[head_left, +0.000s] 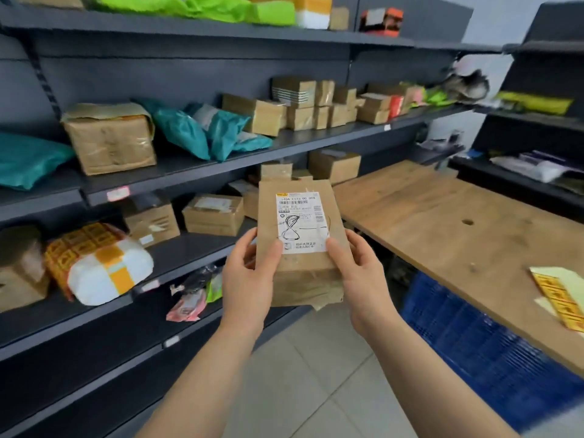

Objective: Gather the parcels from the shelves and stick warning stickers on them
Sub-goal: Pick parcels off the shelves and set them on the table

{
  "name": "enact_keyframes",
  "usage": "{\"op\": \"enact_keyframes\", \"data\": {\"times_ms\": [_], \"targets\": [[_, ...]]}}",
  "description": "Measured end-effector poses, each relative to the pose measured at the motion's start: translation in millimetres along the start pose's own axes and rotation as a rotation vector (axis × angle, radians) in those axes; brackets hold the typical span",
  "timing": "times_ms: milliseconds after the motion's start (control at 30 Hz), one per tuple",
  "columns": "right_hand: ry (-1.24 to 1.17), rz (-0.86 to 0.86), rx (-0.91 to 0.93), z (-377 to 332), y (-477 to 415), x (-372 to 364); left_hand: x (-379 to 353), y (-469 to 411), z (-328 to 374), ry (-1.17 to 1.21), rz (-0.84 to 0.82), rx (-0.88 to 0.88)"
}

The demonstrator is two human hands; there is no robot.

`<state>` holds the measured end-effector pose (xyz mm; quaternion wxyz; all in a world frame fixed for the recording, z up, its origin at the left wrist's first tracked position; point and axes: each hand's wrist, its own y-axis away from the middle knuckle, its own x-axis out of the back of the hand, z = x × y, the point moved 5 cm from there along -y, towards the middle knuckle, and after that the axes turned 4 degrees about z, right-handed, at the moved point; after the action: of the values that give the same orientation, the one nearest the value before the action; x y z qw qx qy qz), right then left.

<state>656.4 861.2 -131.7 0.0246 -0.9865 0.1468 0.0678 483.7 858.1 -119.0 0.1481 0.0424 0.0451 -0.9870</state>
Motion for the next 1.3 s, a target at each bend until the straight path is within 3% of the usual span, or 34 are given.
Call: {"op": "enact_keyframes", "data": {"times_ms": [433,967,1300], "targets": [[0.001,0.282,0.002,-11,-178,193,-280,-92,-52,-0.015,-0.331,0.040],[0.059,0.572,-0.050,22,-454,291,-538,-303,-130,-0.149,-0.580,0.076],[0.110,0.647,-0.136,67,-581,369,-676,-374,-203,-0.214,-0.651,0.149]]}}
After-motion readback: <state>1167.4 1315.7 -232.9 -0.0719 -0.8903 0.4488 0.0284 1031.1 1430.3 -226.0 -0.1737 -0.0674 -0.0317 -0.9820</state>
